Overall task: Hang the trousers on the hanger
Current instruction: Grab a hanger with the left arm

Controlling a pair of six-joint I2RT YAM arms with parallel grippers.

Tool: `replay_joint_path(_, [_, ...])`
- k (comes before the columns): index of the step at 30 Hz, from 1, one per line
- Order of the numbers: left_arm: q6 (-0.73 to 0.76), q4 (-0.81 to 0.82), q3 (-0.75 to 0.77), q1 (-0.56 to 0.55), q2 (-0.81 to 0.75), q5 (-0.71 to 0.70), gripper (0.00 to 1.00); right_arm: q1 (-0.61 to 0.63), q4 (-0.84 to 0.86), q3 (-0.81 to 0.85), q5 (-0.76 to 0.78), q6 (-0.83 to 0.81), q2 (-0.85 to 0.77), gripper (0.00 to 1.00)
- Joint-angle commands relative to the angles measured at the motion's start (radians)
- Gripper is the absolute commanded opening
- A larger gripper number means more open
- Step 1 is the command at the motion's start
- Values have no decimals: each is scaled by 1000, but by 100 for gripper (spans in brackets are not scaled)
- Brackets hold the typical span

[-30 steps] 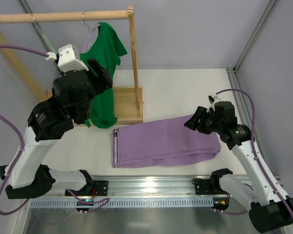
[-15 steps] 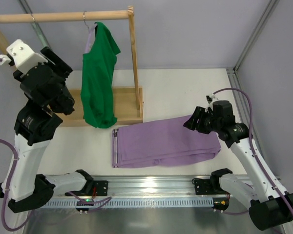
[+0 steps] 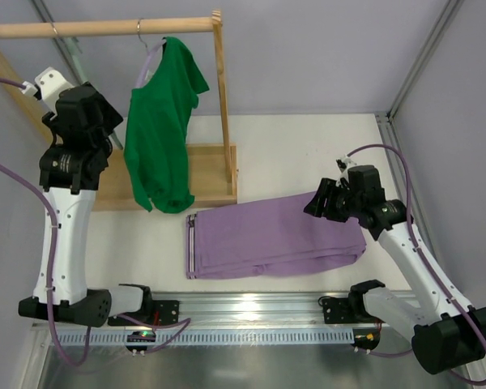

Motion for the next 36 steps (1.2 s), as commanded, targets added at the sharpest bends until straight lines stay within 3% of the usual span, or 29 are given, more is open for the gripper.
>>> replay_joint_path(1, [-21,62,-12,57,3,131,69,6,22,10,7,-20,2,57])
replay_joint_path(6, [4,126,-80,114,-15,218,63,8,32,7,11,-18,4,57])
replay_joint_path(8, [13,148,-88,115,-21,226,57,8,35,7,8,-14,7,57])
replay_joint_path(14, [39,163,-75,117,-39,230,26,10,43,12,5,-6,7,57])
replay_joint_path(18, [57,171,-42,117,-47,243,1,13,41,15,2,-3,2,57])
replay_joint_path(30, [128,128,32,115,-49,315,1,14,40,7,1,5,-16,57])
replay_joint_path(36, [189,149,-21,117,-105,367,0,19,38,7,4,8,-22,57])
